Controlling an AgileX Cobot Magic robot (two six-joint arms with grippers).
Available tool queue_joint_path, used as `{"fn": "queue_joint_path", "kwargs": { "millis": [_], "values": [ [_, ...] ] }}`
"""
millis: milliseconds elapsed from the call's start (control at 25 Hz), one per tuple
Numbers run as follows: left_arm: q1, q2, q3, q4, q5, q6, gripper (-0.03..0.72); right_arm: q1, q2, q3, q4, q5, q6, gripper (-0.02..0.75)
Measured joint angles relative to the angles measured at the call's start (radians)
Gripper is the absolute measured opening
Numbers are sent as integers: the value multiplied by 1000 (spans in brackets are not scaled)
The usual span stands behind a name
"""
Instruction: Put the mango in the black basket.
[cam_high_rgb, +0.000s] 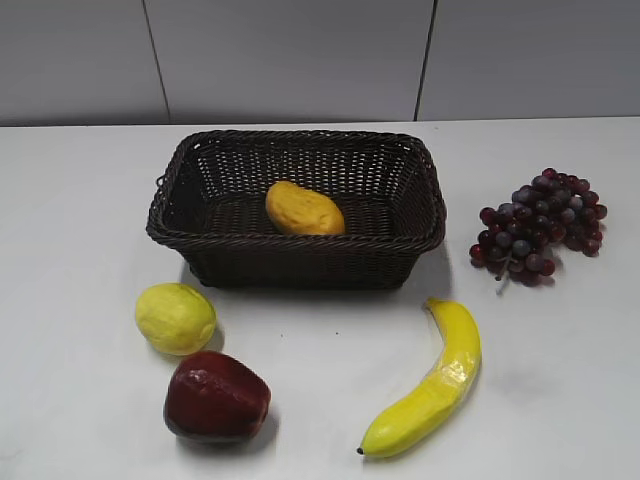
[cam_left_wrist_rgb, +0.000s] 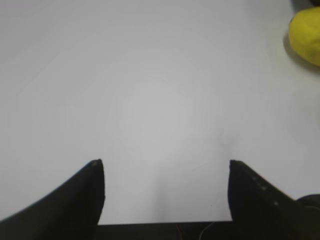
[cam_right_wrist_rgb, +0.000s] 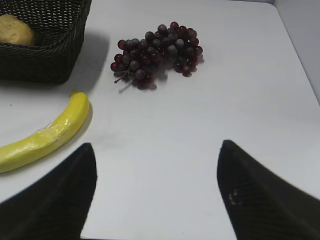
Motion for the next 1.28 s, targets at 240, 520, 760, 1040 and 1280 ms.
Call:
{"fn": "queue_joint_path", "kwargs": {
  "millis": [240, 520, 760, 1040, 1280],
  "values": [
    [0, -53, 0, -8, -29, -3, 581, 0, 0, 0, 0, 0, 0, 574],
    [0, -194, 1, -54, -31, -4, 581, 0, 0, 0, 0, 0, 0, 574],
    [0, -338, 14, -59, -25, -4, 581, 0, 0, 0, 0, 0, 1, 574],
    [0, -471, 17, -61, -22, -4, 581, 0, 0, 0, 0, 0, 0, 574],
    [0, -476, 19, -63, -20, -4, 581, 0, 0, 0, 2, 0, 0, 574]
  ]
}}
